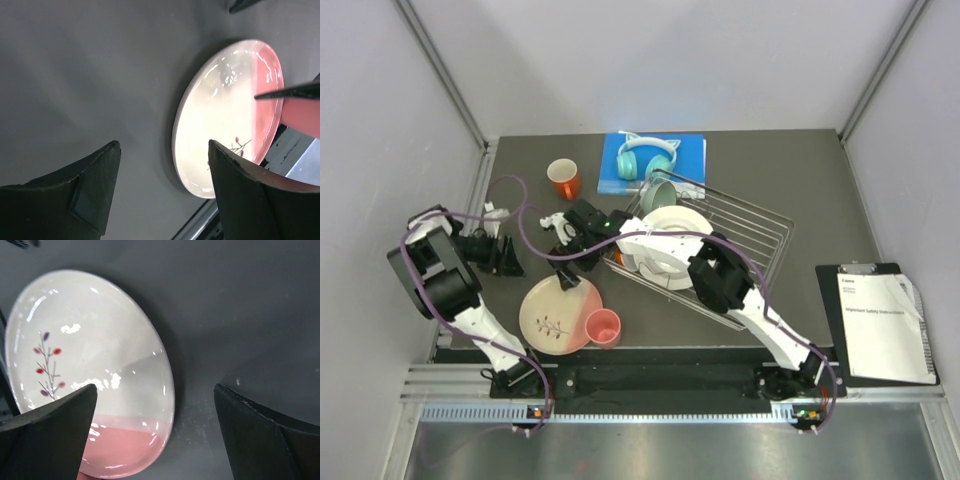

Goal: Load the mixed dishes into the dish rack

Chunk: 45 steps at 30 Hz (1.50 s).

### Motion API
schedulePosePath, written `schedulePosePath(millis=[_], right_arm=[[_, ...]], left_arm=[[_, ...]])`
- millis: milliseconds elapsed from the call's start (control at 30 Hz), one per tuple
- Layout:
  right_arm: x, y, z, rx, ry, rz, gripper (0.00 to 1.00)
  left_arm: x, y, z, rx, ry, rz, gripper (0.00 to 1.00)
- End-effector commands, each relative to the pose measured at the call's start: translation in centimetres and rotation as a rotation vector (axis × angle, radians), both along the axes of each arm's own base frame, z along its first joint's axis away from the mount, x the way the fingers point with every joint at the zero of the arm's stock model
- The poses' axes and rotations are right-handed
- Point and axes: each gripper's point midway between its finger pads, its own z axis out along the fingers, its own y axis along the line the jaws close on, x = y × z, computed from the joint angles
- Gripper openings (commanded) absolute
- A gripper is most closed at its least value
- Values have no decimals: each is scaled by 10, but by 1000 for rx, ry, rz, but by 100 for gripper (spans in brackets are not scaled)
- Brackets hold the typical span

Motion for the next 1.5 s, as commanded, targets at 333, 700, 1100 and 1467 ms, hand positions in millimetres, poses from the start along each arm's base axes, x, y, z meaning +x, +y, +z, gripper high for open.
schedulePosePath(millis=[333, 700, 1100, 1467], right_arm=[[-1, -22, -41, -159, -12, 29, 30], [6, -15, -31, -133, -44, 14, 0], [31, 7, 83, 89, -232, -38, 0], [28, 14, 134, 190, -312, -39, 0]], left_arm=[[-32, -16, -9, 27, 61, -106, 74], [-26, -18, -11, 10, 47, -106, 80], [-4, -35, 16, -169, -46, -143, 99], [17, -46, 3, -152, -14, -175, 99]])
